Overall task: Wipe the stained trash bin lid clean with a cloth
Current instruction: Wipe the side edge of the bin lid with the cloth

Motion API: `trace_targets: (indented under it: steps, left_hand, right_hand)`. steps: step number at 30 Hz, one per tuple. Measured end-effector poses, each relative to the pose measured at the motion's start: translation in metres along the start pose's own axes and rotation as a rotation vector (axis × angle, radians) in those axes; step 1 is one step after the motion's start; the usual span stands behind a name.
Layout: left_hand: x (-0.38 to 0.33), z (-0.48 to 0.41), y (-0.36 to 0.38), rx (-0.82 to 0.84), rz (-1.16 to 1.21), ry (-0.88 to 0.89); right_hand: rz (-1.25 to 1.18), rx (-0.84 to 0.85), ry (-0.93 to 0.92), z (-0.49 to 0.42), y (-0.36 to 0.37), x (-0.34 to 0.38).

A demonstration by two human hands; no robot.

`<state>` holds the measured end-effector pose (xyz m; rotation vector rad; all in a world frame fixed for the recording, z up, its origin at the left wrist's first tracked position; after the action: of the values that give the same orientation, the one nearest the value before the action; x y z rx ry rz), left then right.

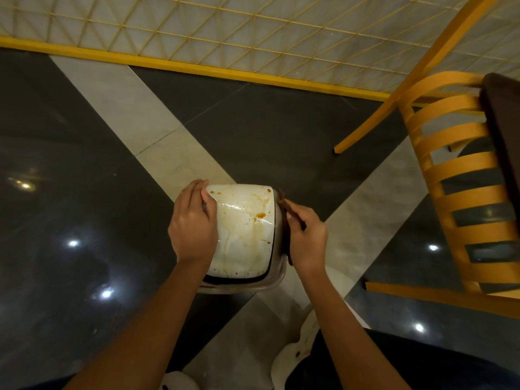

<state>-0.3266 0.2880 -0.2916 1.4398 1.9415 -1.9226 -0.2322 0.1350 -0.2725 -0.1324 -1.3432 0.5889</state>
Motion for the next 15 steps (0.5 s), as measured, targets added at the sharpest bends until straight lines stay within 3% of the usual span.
trace_targets:
  steps: [2,8,15]
  left_hand:
    - [0.000,-0.002,0.000,-0.001,-0.001,-0.002]
    - [0.002,-0.002,0.001,0.011,0.007,-0.003]
    - [0.002,-0.001,0.000,0.003,0.018,-0.009]
  right_hand:
    - [-0.002,0.002,0.016,-0.005,0.001,-0.001]
    - [0.088,0.232,0.186,-0.055,0.013,0.003]
    - [0.097,0.272,0.133,-0.054,0.003,0.008]
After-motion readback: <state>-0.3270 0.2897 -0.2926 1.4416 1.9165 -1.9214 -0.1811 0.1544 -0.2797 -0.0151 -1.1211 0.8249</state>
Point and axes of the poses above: each hand's wrist, its own z-axis away from the middle knuckle, its own y-axis out of the palm, x = y × z, the point moved 2 cm from there along -z, towards the middle knuckle, and after that the axes turned 6 degrees about y, right-handed, at the moved point
